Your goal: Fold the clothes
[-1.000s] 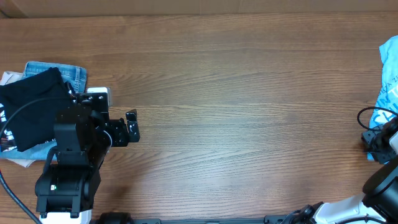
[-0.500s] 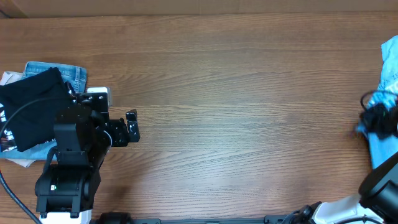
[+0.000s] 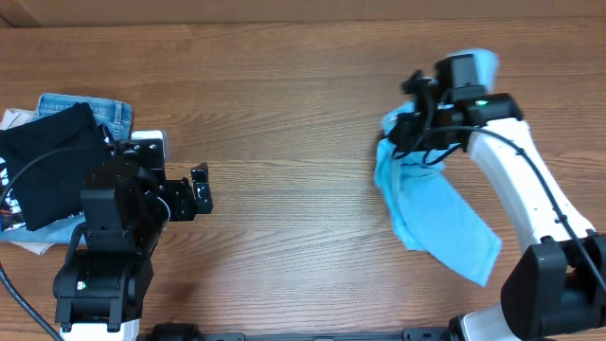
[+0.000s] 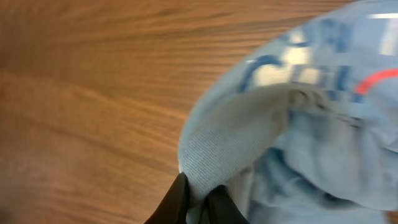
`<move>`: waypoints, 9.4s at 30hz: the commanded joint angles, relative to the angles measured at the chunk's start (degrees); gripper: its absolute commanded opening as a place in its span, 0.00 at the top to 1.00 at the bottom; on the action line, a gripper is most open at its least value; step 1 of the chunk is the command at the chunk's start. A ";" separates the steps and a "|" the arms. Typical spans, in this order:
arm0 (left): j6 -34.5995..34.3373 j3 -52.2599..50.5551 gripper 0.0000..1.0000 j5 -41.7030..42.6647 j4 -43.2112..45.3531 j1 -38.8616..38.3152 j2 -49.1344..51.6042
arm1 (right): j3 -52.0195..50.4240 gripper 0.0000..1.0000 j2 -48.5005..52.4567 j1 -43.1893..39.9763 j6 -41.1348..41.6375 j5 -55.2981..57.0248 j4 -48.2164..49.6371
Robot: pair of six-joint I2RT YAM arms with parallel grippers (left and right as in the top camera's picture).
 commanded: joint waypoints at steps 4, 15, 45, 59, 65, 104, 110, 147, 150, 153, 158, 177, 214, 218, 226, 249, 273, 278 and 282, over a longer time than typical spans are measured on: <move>-0.44 1.53 0.00 0.61 0.24 0.35 -0.35 | 1.73 0.94 -1.20 0.35 0.61 5.70 1.55; -0.44 1.53 0.00 0.63 0.22 0.35 -0.35 | 9.46 0.78 -1.29 -15.19 24.50 25.55 1.49; -2.93 1.53 0.00 9.07 17.03 -23.15 22.21 | 7.34 0.49 -1.31 -36.70 22.45 15.54 -14.58; -6.84 19.82 0.00 16.13 26.75 -39.85 59.76 | 7.34 0.49 -1.31 -38.62 22.40 13.22 -16.20; -7.50 28.28 0.00 19.71 26.34 -41.79 69.37 | 7.34 0.48 -1.31 -38.62 22.43 13.22 -16.17; -8.57 36.06 0.96 19.96 13.31 -38.36 66.77 | 7.34 0.48 -1.31 -38.62 22.36 13.07 -16.11; -7.08 39.50 0.96 3.34 -3.02 -27.56 54.27 | 7.34 0.48 -1.29 -37.90 19.82 10.49 -15.91; -5.60 42.73 0.96 2.97 -19.58 -19.63 36.72 | 7.34 0.20 14.75 2.97 1.11 -8.52 9.92; -5.57 42.73 0.96 2.95 -19.98 -19.63 36.81 | 7.34 0.20 17.40 4.39 1.09 -11.96 8.94; -5.57 42.73 0.96 2.93 -19.96 -19.63 36.81 | 7.34 0.20 19.19 5.53 1.11 -13.55 7.10; -5.55 42.73 0.96 2.93 -19.96 -19.63 36.81 | 7.34 0.19 20.26 7.91 1.11 -16.33 3.74; -5.53 42.73 0.96 2.91 -20.13 -19.63 36.81 | 7.34 0.91 21.55 12.17 1.33 -16.26 5.09; -7.61 51.28 0.96 -31.26 -21.09 -14.03 32.83 | 55.41 0.96 6.10 -22.43 9.09 7.37 -33.53; -8.35 51.28 0.96 -30.34 -21.59 -13.46 32.85 | 55.32 0.96 6.10 -22.21 8.85 7.04 -33.73; -8.37 51.28 0.94 -17.79 -24.26 -13.64 32.85 | 55.32 0.96 6.10 -20.83 7.39 7.13 -31.23; -7.67 51.28 0.59 -7.69 -29.99 -13.62 32.85 | 55.45 0.96 6.21 -3.74 -3.41 -12.07 -23.02; -7.78 49.90 0.44 -5.49 -31.71 -13.64 35.26 | 47.43 0.34 6.43 2.95 9.57 20.52 -33.90; -9.62 46.71 0.44 -0.61 -35.69 -13.64 40.06 | 47.41 0.33 6.43 -0.48 9.57 20.13 -34.97; -12.24 41.27 0.42 5.14 -36.92 -13.66 44.74 | 47.41 0.32 6.43 -1.25 9.55 20.15 -34.95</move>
